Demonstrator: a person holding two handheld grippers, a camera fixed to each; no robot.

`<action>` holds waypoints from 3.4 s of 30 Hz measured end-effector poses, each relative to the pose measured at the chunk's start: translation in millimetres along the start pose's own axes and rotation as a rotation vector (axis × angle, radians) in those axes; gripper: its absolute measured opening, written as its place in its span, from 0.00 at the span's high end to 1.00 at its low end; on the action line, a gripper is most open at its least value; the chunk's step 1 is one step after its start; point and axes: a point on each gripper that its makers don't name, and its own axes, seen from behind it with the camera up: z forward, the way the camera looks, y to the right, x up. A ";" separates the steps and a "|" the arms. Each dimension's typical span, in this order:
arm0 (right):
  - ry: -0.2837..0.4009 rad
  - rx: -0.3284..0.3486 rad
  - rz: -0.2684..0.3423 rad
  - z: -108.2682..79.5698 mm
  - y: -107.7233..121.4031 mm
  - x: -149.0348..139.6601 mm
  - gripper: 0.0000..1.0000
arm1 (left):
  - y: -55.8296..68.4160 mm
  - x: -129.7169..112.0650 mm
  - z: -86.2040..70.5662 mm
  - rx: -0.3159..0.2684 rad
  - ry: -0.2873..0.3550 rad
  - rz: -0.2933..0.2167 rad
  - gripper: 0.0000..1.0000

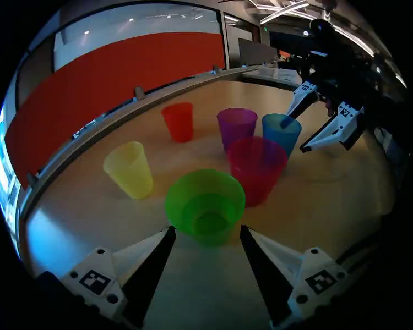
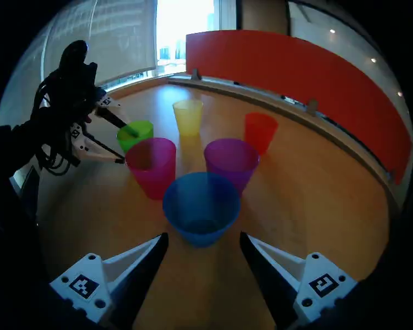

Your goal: Pour water

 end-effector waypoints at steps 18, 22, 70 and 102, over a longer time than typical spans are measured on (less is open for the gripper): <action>0.135 -0.129 0.067 -31.7 2.9 11.6 0.00 | -2.3 -5.7 -49.5 0.126 0.105 -0.113 0.13; 0.179 -0.172 0.076 -41.2 3.4 17.0 0.00 | -8.4 -4.0 -62.6 0.170 0.145 -0.155 0.13; 0.639 -0.753 0.195 -123.8 51.8 59.7 0.00 | -67.5 -5.4 -186.6 0.662 0.543 -0.416 0.13; 0.612 -0.789 0.262 -142.4 67.3 62.1 0.00 | -95.0 -3.6 -196.8 0.826 0.640 -0.363 0.13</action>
